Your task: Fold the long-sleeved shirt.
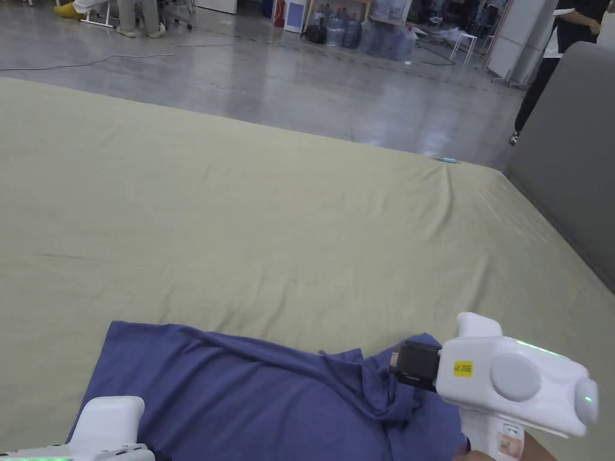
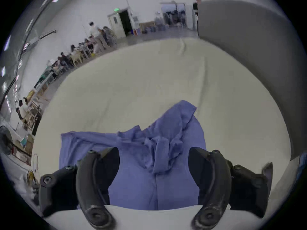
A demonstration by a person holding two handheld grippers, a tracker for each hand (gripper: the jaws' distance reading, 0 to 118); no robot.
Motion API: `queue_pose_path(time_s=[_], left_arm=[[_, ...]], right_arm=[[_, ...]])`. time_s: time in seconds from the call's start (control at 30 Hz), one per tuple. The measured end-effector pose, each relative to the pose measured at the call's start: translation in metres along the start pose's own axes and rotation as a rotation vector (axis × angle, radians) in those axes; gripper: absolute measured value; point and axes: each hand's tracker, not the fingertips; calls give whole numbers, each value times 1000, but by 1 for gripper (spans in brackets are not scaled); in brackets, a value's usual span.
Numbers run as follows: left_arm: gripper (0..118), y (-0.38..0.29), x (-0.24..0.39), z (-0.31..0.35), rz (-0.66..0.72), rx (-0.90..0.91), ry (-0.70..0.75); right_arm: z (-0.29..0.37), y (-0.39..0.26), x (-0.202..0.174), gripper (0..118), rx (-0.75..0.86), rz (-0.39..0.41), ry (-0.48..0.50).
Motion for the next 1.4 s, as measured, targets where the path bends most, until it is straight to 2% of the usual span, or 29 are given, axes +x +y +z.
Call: queue_pose_path(time_s=[0.03, 0.07, 0.1, 0.17, 0.23, 0.37, 0.53, 0.67, 0.7, 0.73, 0.77, 0.8, 0.87, 0.93, 1.03, 1.1, 1.13, 1.2, 1.27, 1.3, 1.37, 1.4], left_arm=[[0, -1, 0, 2, -3, 1, -4], [0, -1, 2, 5, -5, 2, -5], [0, -3, 3, 7, -7, 3, -5], [0, -6, 4, 11, -9, 2, -13], [0, -8, 5, 15, 2, -6, -14], [0, -7, 10, 24, 7, 0, -26], [0, 3, 11, 33, -4, 13, -30], [0, 37, -7, 35, 66, 47, -90], [7, 48, -13, 32, 84, 72, -106], [39, 63, -18, 29, 77, 64, -95], [101, 82, -24, 14, 60, 43, -61], [117, 99, -32, -1, 42, 8, -20], [115, 132, -40, -30, 26, 59, 53], [115, 159, -53, -73, 42, -5, 110], [115, 179, -69, -129, 110, -108, 120], [110, 182, -76, -157, 125, -137, 148], [104, 180, -77, -160, 127, -145, 159], [77, 182, -75, -171, 114, -109, 258], [65, 179, -72, -166, 41, -122, 305], [56, 179, -67, -166, 23, -110, 305], [29, 178, -62, -161, -11, -102, 306], [20, 178, -62, -157, -23, -93, 284]], right_arm=[[11, -9, 3, 86, -11, -10, 22], [22, -22, 6, 80, -25, -26, 33], [29, -34, 9, 62, -27, -37, 28], [39, -63, 12, 0, -50, -26, 12], [46, -90, 16, 0, -74, -18, -27], [55, -121, 19, 0, -128, -15, 6], [64, -114, 19, 0, -115, 31, 3], [65, -98, 22, 0, -88, -9, 49], [64, -96, 21, 0, -86, -13, 53], [63, -95, 19, 0, -84, -11, 58], [61, -95, 17, 0, -84, -7, 67], [58, -94, 17, 0, -89, 0, 78], [53, -95, 14, 0, -102, 2, 93], [47, -97, 15, 0, -119, 2, 103], [39, -98, 17, 0, -134, -1, 96], [35, -96, 25, 0, -142, -20, 88], [33, -95, 28, 0, -144, -26, 81], [30, -91, 36, 0, -150, -31, 54], [25, -87, 41, 0, -155, -36, 33], [22, -84, 43, 0, -160, -38, 23], [13, -70, 49, 0, -178, -28, 8], [8, -60, 52, 0, -178, -23, 2]])
